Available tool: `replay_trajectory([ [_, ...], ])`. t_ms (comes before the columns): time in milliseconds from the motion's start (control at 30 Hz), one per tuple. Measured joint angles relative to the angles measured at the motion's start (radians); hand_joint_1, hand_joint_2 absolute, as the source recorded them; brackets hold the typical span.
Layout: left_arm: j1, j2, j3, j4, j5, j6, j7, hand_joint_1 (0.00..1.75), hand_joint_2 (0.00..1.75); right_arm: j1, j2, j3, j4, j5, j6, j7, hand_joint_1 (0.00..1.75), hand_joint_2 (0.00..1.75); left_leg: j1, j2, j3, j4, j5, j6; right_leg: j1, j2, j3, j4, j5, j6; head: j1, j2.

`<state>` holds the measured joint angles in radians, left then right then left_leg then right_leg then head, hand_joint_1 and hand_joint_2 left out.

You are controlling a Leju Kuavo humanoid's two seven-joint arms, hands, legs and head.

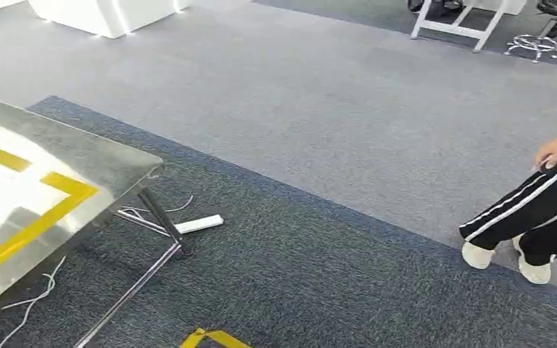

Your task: Take the parts from the cabinet and place them on the table.

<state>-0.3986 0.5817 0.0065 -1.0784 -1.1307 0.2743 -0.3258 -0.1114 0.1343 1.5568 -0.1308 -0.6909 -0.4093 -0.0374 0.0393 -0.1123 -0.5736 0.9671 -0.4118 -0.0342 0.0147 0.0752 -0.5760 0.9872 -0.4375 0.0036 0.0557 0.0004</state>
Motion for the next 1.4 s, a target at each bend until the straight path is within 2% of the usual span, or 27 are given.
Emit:
replay_trajectory([
  [67, 0.008, 0.000, 0.000, 0.010, -0.031, 0.010, 0.012, 1.75, 1.75, -0.002, 0.000, 0.000, 0.000, 0.000, 0.000, 0.002, 0.00, 0.00, 0.005, -0.021, -0.001, -0.017, 0.008, -0.018, 0.005, -0.017, 0.013, -0.009, -0.002, -0.009, 0.000, 0.000],
  [100, 0.013, 0.002, 0.000, 0.016, -0.044, 0.015, 0.017, 1.75, 1.75, -0.004, 0.003, 0.000, 0.000, 0.001, 0.000, 0.001, 0.00, 0.00, 0.007, -0.020, 0.001, -0.015, 0.012, -0.023, -0.010, -0.032, 0.022, -0.033, 0.019, -0.015, -0.002, 0.000],
  [133, 0.017, -0.001, -0.002, 0.026, -0.055, 0.027, 0.021, 1.75, 1.75, -0.005, 0.003, 0.000, 0.000, 0.002, 0.000, 0.001, 0.00, 0.00, -0.001, 0.035, -0.012, 0.005, -0.008, -0.022, -0.008, -0.040, 0.024, -0.042, 0.033, -0.016, -0.005, 0.000],
  [167, 0.014, -0.006, -0.005, 0.035, -0.063, 0.035, 0.024, 1.75, 1.75, -0.004, 0.004, 0.000, 0.000, 0.003, 0.000, 0.001, 0.00, 0.00, -0.004, 0.069, -0.039, 0.058, -0.049, -0.023, -0.008, -0.052, 0.025, -0.045, 0.037, -0.020, -0.013, 0.000],
  [233, 0.020, -0.021, -0.011, 0.047, -0.075, 0.045, 0.031, 1.75, 1.75, -0.001, 0.005, 0.000, 0.000, 0.003, 0.001, 0.001, 0.00, 0.00, -0.004, 0.094, -0.113, 0.214, -0.127, -0.032, -0.007, -0.078, 0.022, -0.047, 0.038, -0.018, -0.013, 0.000],
  [300, 0.033, -0.030, -0.018, 0.061, -0.084, 0.048, 0.032, 1.75, 1.75, 0.000, 0.005, 0.000, 0.000, 0.004, 0.001, 0.001, 0.00, 0.00, 0.000, 0.098, -0.147, 0.279, -0.136, -0.039, -0.008, -0.103, 0.013, -0.039, 0.036, -0.017, -0.014, 0.000],
  [367, 0.039, -0.034, -0.024, 0.071, -0.087, 0.053, 0.035, 1.75, 1.75, 0.000, 0.007, 0.000, 0.000, 0.007, 0.001, 0.001, 0.00, 0.00, 0.004, 0.107, -0.090, 0.173, -0.066, -0.047, -0.013, -0.125, 0.006, -0.026, 0.029, -0.007, -0.014, 0.000],
  [400, 0.040, -0.037, -0.026, 0.074, -0.091, 0.057, 0.037, 1.75, 1.75, -0.001, 0.007, 0.000, 0.000, 0.008, 0.001, 0.001, 0.00, 0.00, 0.006, 0.127, -0.041, 0.088, -0.028, -0.053, -0.016, -0.136, 0.005, -0.018, 0.023, 0.002, -0.014, 0.000],
  [433, 0.041, -0.041, -0.028, 0.077, -0.093, 0.061, 0.039, 1.75, 1.75, -0.001, 0.006, 0.000, 0.000, 0.009, 0.001, 0.001, 0.00, 0.00, 0.009, 0.174, 0.005, 0.015, -0.008, -0.061, -0.011, -0.144, 0.005, -0.006, 0.015, 0.015, -0.015, 0.000],
  [500, 0.044, -0.055, -0.031, 0.084, -0.095, 0.068, 0.044, 1.75, 1.75, -0.003, 0.004, 0.000, 0.000, 0.011, 0.001, 0.002, 0.00, 0.00, 0.004, 0.161, 0.002, 0.011, -0.011, -0.025, -0.005, -0.162, -0.003, 0.002, -0.004, 0.024, -0.008, 0.000],
  [600, 0.057, -0.057, -0.031, 0.093, -0.096, 0.069, 0.045, 1.75, 1.75, -0.004, 0.004, 0.000, 0.000, 0.012, 0.001, 0.001, 0.00, 0.00, 0.000, 0.130, -0.004, 0.016, -0.014, -0.001, -0.011, -0.187, 0.005, 0.002, -0.014, 0.034, -0.006, 0.000],
  [667, 0.057, -0.057, -0.031, 0.096, -0.098, 0.071, 0.047, 1.75, 1.75, -0.004, 0.004, 0.000, 0.000, 0.014, 0.001, 0.001, 0.00, 0.00, 0.002, 0.116, -0.006, 0.016, -0.009, 0.010, -0.018, -0.111, -0.022, 0.075, -0.074, 0.044, -0.006, 0.000],
  [767, 0.058, -0.067, -0.032, 0.100, -0.103, 0.071, 0.047, 1.75, 1.75, 0.000, 0.004, 0.000, 0.000, 0.018, 0.001, 0.002, 0.00, 0.00, -0.002, 0.090, -0.009, 0.016, -0.010, 0.018, -0.016, -0.078, -0.140, 0.323, -0.185, 0.043, -0.003, 0.000],
  [800, 0.058, -0.069, -0.033, 0.102, -0.105, 0.073, 0.047, 1.75, 1.75, 0.001, 0.004, 0.000, 0.000, 0.018, 0.001, 0.003, 0.00, 0.00, -0.003, 0.078, -0.008, 0.016, -0.010, 0.018, -0.014, -0.077, -0.159, 0.347, -0.180, 0.040, -0.001, 0.000],
  [833, 0.058, -0.071, -0.035, 0.104, -0.114, 0.076, 0.048, 1.75, 1.75, 0.000, 0.004, 0.000, 0.000, 0.018, 0.001, 0.003, 0.00, 0.00, -0.003, 0.067, -0.007, 0.016, -0.011, 0.018, -0.014, -0.076, -0.149, 0.319, -0.151, 0.035, -0.001, 0.000],
  [900, 0.057, -0.072, -0.039, 0.107, -0.133, 0.085, 0.054, 1.75, 1.75, -0.001, 0.004, 0.000, 0.000, 0.021, 0.003, 0.002, 0.00, 0.00, -0.005, 0.044, -0.003, 0.015, -0.012, 0.018, -0.013, -0.060, -0.082, 0.161, -0.059, 0.018, -0.002, 0.000],
  [933, 0.056, -0.072, -0.041, 0.107, -0.139, 0.090, 0.054, 1.75, 1.75, -0.001, 0.004, 0.000, 0.000, 0.021, 0.004, 0.002, 0.00, 0.00, -0.003, 0.034, -0.001, 0.015, -0.012, 0.017, -0.011, -0.023, -0.036, 0.063, -0.014, 0.005, -0.002, 0.000],
  [967, 0.055, -0.075, -0.042, 0.108, -0.142, 0.095, 0.055, 1.75, 1.75, -0.001, 0.004, 0.000, 0.000, 0.021, 0.005, 0.002, 0.00, 0.00, -0.001, 0.026, -0.002, 0.015, -0.015, 0.011, -0.008, 0.026, -0.014, 0.014, -0.002, -0.004, -0.004, 0.000],
  [1033, 0.056, -0.079, -0.046, 0.112, -0.152, 0.100, 0.061, 1.75, 1.75, -0.001, 0.004, 0.000, 0.000, 0.023, 0.007, 0.002, 0.00, 0.00, 0.003, 0.004, -0.001, 0.007, -0.011, -0.003, 0.000, -0.002, 0.001, 0.010, 0.002, -0.001, 0.000, 0.000],
  [1100, 0.063, -0.075, -0.049, 0.112, -0.156, 0.103, 0.064, 1.75, 1.75, -0.003, 0.003, 0.000, 0.000, 0.023, 0.007, 0.002, 0.00, 0.00, 0.007, -0.014, 0.001, -0.009, -0.002, -0.019, 0.002, -0.019, 0.010, -0.007, 0.010, -0.009, 0.002, 0.000],
  [1133, 0.069, -0.071, -0.048, 0.113, -0.157, 0.104, 0.065, 1.75, 1.75, -0.004, 0.005, 0.000, 0.000, 0.024, 0.007, 0.001, 0.00, 0.00, 0.008, 0.011, 0.000, 0.000, -0.006, -0.017, -0.006, -0.033, 0.019, -0.027, 0.023, -0.007, -0.001, 0.000],
  [1167, 0.066, -0.066, -0.048, 0.113, -0.157, 0.108, 0.066, 1.75, 1.75, -0.005, 0.006, 0.000, 0.000, 0.024, 0.007, -0.001, 0.00, 0.00, 0.000, 0.057, -0.018, 0.032, -0.034, -0.017, -0.007, -0.040, 0.023, -0.037, 0.025, -0.017, -0.005, 0.000],
  [1200, 0.061, -0.067, -0.049, 0.113, -0.157, 0.112, 0.067, 1.75, 1.75, -0.004, 0.006, 0.000, 0.000, 0.025, 0.008, -0.001, 0.00, 0.00, -0.004, 0.082, -0.053, 0.103, -0.076, -0.020, -0.007, -0.053, 0.026, -0.040, 0.027, -0.018, -0.010, 0.000],
  [1267, 0.064, -0.069, -0.052, 0.113, -0.160, 0.114, 0.068, 1.75, 1.75, -0.002, 0.006, 0.000, 0.000, 0.026, 0.008, 0.000, 0.00, 0.00, -0.003, 0.095, -0.131, 0.256, -0.139, -0.028, -0.007, -0.077, 0.022, -0.037, 0.025, -0.020, -0.011, 0.000],
  [1300, 0.069, -0.069, -0.052, 0.114, -0.164, 0.114, 0.069, 1.75, 1.75, -0.002, 0.006, 0.000, 0.000, 0.026, 0.008, 0.000, 0.00, 0.00, -0.001, 0.096, -0.151, 0.292, -0.143, -0.032, -0.007, -0.087, 0.019, -0.034, 0.023, -0.019, -0.012, 0.000],
  [1367, 0.071, -0.069, -0.053, 0.115, -0.169, 0.115, 0.072, 1.75, 1.75, -0.001, 0.007, 0.000, 0.000, 0.026, 0.008, 0.000, 0.00, 0.00, 0.004, 0.101, -0.122, 0.233, -0.089, -0.040, -0.011, -0.106, 0.013, -0.022, 0.016, -0.010, -0.011, 0.000],
  [1400, 0.071, -0.069, -0.053, 0.115, -0.173, 0.117, 0.074, 1.75, 1.75, -0.002, 0.008, 0.000, 0.000, 0.026, 0.008, 0.000, 0.00, 0.00, 0.007, 0.112, -0.072, 0.146, -0.042, -0.045, -0.016, -0.117, 0.013, -0.012, 0.009, -0.002, -0.011, 0.000],
])
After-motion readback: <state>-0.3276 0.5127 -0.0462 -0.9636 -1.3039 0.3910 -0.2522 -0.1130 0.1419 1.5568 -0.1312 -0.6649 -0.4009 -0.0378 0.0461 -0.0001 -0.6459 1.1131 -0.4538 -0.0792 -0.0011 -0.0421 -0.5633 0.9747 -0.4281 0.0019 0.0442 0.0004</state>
